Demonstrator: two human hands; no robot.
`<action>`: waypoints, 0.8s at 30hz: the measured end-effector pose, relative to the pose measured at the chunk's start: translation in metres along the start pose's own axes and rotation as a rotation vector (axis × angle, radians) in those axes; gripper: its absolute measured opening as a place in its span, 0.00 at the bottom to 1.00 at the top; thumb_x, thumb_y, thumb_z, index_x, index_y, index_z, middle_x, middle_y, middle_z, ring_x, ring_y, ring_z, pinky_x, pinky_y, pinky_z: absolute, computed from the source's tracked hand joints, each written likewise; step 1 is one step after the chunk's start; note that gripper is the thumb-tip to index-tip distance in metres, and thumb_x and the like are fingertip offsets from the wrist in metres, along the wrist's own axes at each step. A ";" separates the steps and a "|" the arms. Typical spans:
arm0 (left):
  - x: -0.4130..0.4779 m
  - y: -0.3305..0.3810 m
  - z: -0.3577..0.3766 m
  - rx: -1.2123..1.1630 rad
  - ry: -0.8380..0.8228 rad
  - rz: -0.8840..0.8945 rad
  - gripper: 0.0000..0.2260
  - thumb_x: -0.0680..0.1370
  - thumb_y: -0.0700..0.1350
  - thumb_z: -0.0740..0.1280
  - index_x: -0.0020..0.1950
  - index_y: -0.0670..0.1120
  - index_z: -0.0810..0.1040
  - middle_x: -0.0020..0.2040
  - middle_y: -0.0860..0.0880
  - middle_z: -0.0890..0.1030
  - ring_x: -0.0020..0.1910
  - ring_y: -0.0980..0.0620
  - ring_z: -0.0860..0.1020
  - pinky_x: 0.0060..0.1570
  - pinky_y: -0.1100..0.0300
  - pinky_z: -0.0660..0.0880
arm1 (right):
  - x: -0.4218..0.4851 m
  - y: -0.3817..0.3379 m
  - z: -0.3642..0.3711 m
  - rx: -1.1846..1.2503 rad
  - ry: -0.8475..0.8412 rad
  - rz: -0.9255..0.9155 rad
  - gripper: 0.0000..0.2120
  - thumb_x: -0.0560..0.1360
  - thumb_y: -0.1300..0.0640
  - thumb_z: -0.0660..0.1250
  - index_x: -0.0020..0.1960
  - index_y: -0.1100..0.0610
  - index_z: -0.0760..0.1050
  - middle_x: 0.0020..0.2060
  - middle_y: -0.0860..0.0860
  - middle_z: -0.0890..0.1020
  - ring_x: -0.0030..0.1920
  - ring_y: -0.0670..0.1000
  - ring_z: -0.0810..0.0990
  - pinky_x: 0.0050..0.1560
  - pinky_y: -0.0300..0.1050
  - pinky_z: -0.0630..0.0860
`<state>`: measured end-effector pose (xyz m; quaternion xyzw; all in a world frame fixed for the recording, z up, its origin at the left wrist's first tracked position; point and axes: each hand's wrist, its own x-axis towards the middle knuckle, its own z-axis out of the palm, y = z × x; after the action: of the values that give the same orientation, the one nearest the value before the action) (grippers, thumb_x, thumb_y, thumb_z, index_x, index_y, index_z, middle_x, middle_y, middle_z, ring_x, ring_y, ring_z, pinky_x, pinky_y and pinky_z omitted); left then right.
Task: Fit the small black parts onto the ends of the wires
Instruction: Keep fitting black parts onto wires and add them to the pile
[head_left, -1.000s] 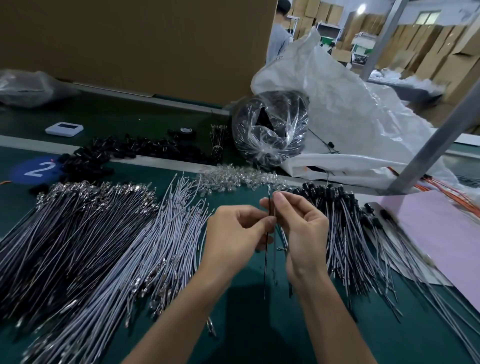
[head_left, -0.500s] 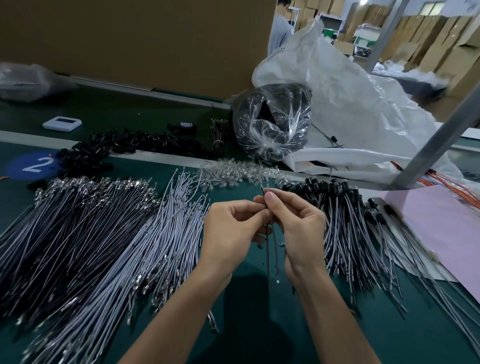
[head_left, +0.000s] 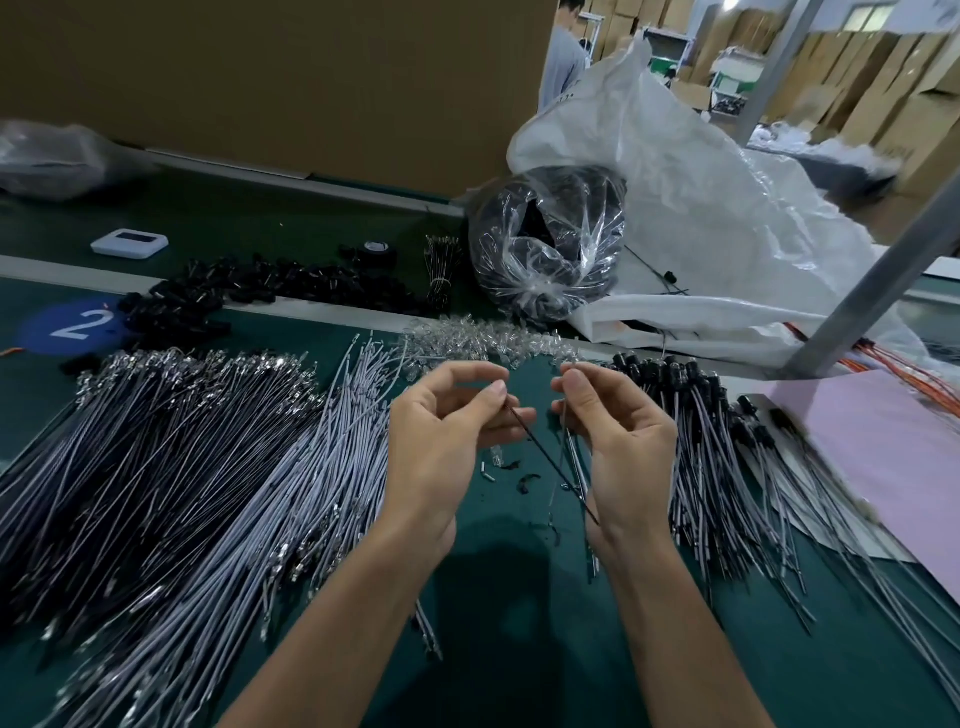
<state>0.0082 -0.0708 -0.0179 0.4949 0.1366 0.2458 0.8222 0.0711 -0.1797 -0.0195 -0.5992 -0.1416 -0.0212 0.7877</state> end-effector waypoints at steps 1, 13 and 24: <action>0.001 0.000 0.000 -0.062 -0.020 -0.024 0.07 0.79 0.32 0.64 0.50 0.40 0.81 0.39 0.44 0.85 0.41 0.48 0.86 0.38 0.62 0.80 | 0.000 0.000 0.000 0.009 -0.012 -0.004 0.03 0.70 0.58 0.72 0.43 0.55 0.84 0.38 0.51 0.85 0.39 0.47 0.81 0.43 0.37 0.78; -0.004 -0.011 0.004 0.272 -0.086 -0.008 0.04 0.74 0.38 0.74 0.42 0.46 0.85 0.33 0.47 0.85 0.25 0.57 0.77 0.25 0.67 0.71 | -0.006 -0.003 0.007 0.168 0.018 -0.010 0.08 0.69 0.58 0.71 0.46 0.60 0.82 0.41 0.54 0.86 0.42 0.49 0.83 0.46 0.38 0.78; -0.010 -0.026 0.011 0.655 -0.198 0.159 0.03 0.72 0.41 0.75 0.38 0.48 0.85 0.26 0.50 0.78 0.25 0.57 0.70 0.27 0.64 0.67 | -0.004 -0.004 0.004 0.215 0.026 0.040 0.03 0.75 0.60 0.67 0.45 0.59 0.79 0.34 0.52 0.82 0.30 0.47 0.74 0.31 0.38 0.74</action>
<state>0.0119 -0.0941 -0.0357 0.7629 0.0889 0.2028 0.6074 0.0655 -0.1777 -0.0158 -0.5136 -0.1209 0.0023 0.8495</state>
